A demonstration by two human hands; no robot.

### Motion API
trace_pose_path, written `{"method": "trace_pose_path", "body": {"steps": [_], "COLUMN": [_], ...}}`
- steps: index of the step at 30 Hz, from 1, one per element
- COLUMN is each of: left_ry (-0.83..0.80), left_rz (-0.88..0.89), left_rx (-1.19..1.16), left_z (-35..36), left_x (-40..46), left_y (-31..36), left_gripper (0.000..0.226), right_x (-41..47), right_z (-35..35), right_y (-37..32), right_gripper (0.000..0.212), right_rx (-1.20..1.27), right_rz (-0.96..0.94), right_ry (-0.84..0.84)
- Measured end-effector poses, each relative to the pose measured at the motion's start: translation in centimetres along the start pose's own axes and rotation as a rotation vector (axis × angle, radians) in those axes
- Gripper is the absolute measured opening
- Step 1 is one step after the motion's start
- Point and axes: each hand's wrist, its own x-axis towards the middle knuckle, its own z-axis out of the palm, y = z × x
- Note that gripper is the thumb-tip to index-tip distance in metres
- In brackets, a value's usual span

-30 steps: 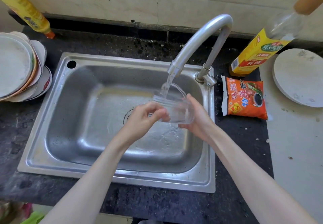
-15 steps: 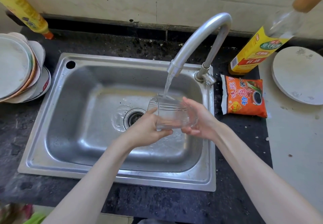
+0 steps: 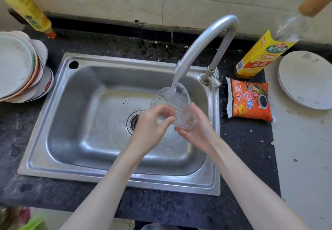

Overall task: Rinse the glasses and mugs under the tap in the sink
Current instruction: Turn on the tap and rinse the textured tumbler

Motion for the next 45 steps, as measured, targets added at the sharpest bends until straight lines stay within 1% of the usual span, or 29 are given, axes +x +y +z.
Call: {"method": "trace_pose_path", "body": {"steps": [2,4,6,8,10,13,14,15,16,18,20,22,24,26,28,30,32,34,37,39,40,41,44,45], "left_ry": [0.009,0.015,0.012,-0.014,-0.026,-0.028,-0.021,-0.013,-0.003,-0.001,-0.013,0.011,0.059,0.085,0.107,0.120,0.125,0.129,0.134,0.143,0.152,0.168,0.244,0.270], "left_rz": [0.244,0.394,0.483,0.512,0.472,0.374,0.345,0.307,0.251,0.101,-0.069,-0.236,-0.376,-0.510,-0.598,-0.608,-0.609,-0.647,-0.708,-0.750,-0.757,-0.746,-0.634,-0.587], "left_rx": [0.199,0.335,0.406,0.433,0.392,0.269,0.232,0.188,0.138,0.042,-0.105,-0.321,-0.507,-0.681,-0.813,-0.863,-0.912,-0.985,-1.045,-1.046,-1.025,-0.986,-0.745,-0.675], "left_z": [0.6,1.0,1.1,0.9,0.6,0.2,0.0,-0.2,-0.5,-1.0,-1.3,-1.3,-1.2,-1.1,-1.1,-0.9,-0.5,-0.3,0.0,0.1,0.1,0.0,-0.2,-0.3], "left_x": [0.1,0.2,0.2,0.3,0.3,0.4,0.5,0.6,0.7,0.8,0.8,0.5,0.2,0.2,0.2,0.1,-0.1,-0.3,-0.5,-0.6,-0.7,-0.8,-0.9,-0.9], "left_y": [0.4,0.6,0.7,0.5,0.0,-0.3,-0.3,-0.3,-0.3,-0.6,-0.9,-1.1,-1.4,-2.0,-2.8,-3.3,-3.5,-3.7,-4.1,-4.3,-4.5,-4.6,-4.6,-4.3], "left_gripper": [0.009,0.015,0.018,0.011,0.013,0.012,0.012,0.012,0.010,0.010,0.018,0.020,0.016,0.012,0.012,0.015,0.015,0.016,0.019,0.020,0.019,0.017,0.014,0.015], "right_x": [0.3,0.6,0.7,0.7,0.8,0.6,0.4,0.3,0.2,0.3,0.4,0.2,-0.3,-0.7,-1.3,-1.4,-1.4,-1.5,-1.9,-2.0,-2.0,-1.8,-0.6,-0.1], "right_z": [0.4,0.8,1.0,0.9,0.6,0.3,0.3,0.1,-0.1,-0.3,-0.5,-0.2,0.2,0.6,1.2,1.5,1.7,1.7,1.5,1.1,0.8,0.3,-1.5,-2.1], "right_y": [1.0,1.5,1.6,1.6,1.5,0.9,0.6,0.4,0.1,-0.3,-0.6,-1.1,-1.6,-2.2,-2.6,-2.7,-2.7,-2.6,-2.7,-2.9,-3.1,-3.3,-4.5,-5.0], "right_gripper": [0.032,0.017,0.007,0.009,0.010,0.034,0.038,0.037,0.036,0.048,0.056,0.053,0.050,0.045,0.042,0.050,0.061,0.065,0.062,0.051,0.045,0.041,0.028,0.029], "right_rx": [0.178,0.303,0.301,0.263,0.283,0.262,0.234,0.197,0.157,0.050,-0.098,-0.305,-0.462,-0.530,-0.614,-0.723,-0.786,-0.827,-0.933,-0.972,-0.989,-1.015,-1.141,-1.218], "right_rz": [0.031,0.036,0.017,0.003,0.010,0.006,0.012,0.025,0.043,0.041,-0.034,-0.117,-0.181,-0.229,-0.277,-0.316,-0.328,-0.336,-0.335,-0.333,-0.366,-0.434,-0.695,-0.757], "right_ry": [-0.007,-0.004,-0.027,-0.036,-0.055,-0.096,-0.109,-0.110,-0.105,-0.073,-0.008,0.069,0.098,0.086,0.054,0.077,0.152,0.195,0.179,0.179,0.225,0.315,0.655,0.727]}}
